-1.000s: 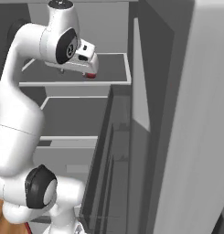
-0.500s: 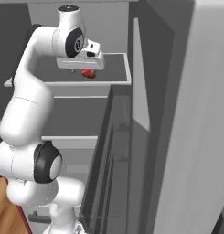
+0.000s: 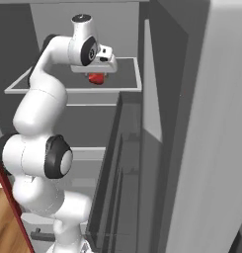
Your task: Place one mushroom and one steak in each tupperware on the nearby counter, to pack two identical lunches.
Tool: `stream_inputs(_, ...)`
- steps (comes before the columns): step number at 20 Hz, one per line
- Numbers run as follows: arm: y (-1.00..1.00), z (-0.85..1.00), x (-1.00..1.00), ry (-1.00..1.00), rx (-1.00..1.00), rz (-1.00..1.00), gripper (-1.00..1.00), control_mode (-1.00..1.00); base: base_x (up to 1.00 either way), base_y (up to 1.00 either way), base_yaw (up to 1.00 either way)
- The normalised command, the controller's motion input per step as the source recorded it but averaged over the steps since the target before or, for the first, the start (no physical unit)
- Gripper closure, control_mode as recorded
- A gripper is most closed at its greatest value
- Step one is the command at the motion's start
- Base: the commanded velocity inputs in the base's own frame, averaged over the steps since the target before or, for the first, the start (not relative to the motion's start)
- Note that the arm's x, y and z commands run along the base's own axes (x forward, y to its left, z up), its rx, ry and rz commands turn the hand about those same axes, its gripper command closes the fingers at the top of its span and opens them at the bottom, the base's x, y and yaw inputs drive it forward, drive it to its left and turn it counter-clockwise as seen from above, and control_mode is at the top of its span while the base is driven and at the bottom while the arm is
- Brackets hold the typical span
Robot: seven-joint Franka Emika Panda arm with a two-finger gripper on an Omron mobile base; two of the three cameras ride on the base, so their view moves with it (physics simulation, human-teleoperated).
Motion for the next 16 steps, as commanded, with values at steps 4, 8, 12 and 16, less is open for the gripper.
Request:
stream_inputs(4,0.04,-0.08,0.29,0.0,0.03,0.02,-1.0,-1.0,0.0,0.0,0.0)
stream_inputs(8,0.08,-0.36,0.1,0.0,0.0,0.02,-1.0,-1.0,0.0,0.0,0.0)
stream_inputs(12,0.01,-0.15,0.14,0.0,0.0,0.03,-1.0,-1.0,0.0,0.0,0.0)
stream_inputs(16,0.0,-0.29,0.24,-0.01,0.0,0.03,-1.0,-1.0,0.0,0.0,0.0)
